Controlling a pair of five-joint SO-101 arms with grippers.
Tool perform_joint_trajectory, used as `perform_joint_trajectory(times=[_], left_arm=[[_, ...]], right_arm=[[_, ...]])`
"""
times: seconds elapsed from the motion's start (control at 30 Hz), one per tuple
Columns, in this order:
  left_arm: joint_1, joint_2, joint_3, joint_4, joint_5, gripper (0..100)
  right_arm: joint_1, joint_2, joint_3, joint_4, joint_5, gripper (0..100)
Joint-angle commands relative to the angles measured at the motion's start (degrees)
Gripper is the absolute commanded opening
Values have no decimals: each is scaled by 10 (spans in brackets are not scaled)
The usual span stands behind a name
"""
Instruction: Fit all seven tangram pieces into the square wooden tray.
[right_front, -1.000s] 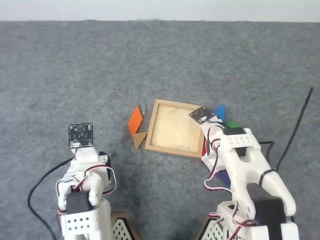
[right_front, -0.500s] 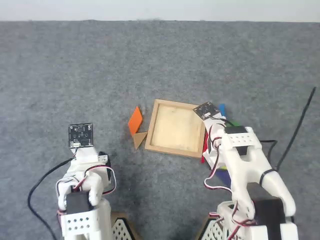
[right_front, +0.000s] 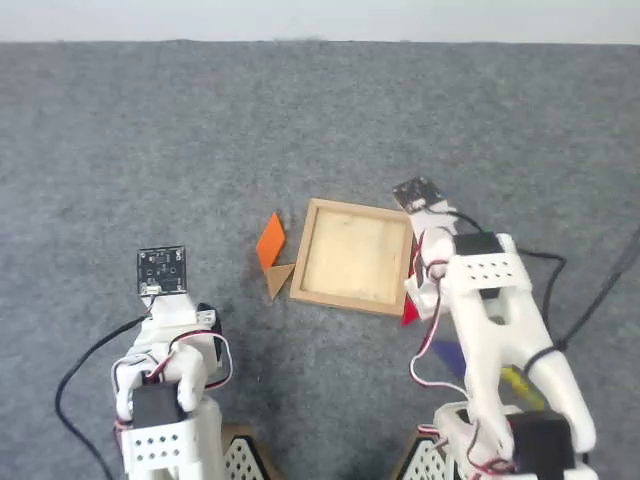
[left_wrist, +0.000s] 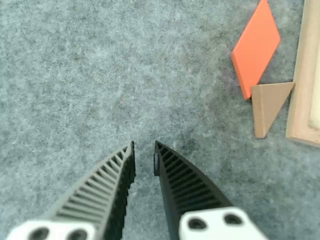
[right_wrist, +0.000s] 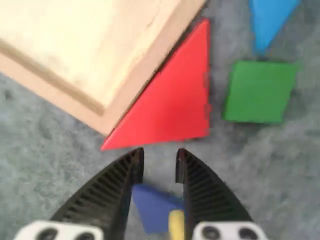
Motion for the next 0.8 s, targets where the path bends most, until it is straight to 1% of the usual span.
perform_joint_trajectory(times=[0.0, 0.1, 0.2, 0.3, 0.4, 0.53, 0.6, 0.67, 0.7, 0.77], left_arm=[[-2, -11, -7, 3, 5, 57], [-2, -11, -7, 3, 5, 57], [-2, -11, -7, 3, 5, 57], [-2, -11, -7, 3, 5, 57], [-2, -11, -7, 3, 5, 57], [-2, -11, -7, 3, 5, 57], [-2, -11, -7, 3, 5, 57], [-2, -11, -7, 3, 5, 57], [-2, -11, -7, 3, 5, 57], [-2, -11, -7, 3, 5, 57]], right_arm=[[-30, -21, -102, 43, -8, 76], [-66, 14, -169, 77, -15, 76], [-68, 45, -223, 132, -20, 76], [-22, 10, -244, 192, 25, 76], [40, -91, -223, 233, 67, 76], [86, -211, -113, 291, 195, 80], [108, -245, -44, 279, 217, 80], [121, -256, 13, 226, 211, 80], [120, -255, 35, 191, 203, 80], [113, -251, 60, 141, 157, 80]])
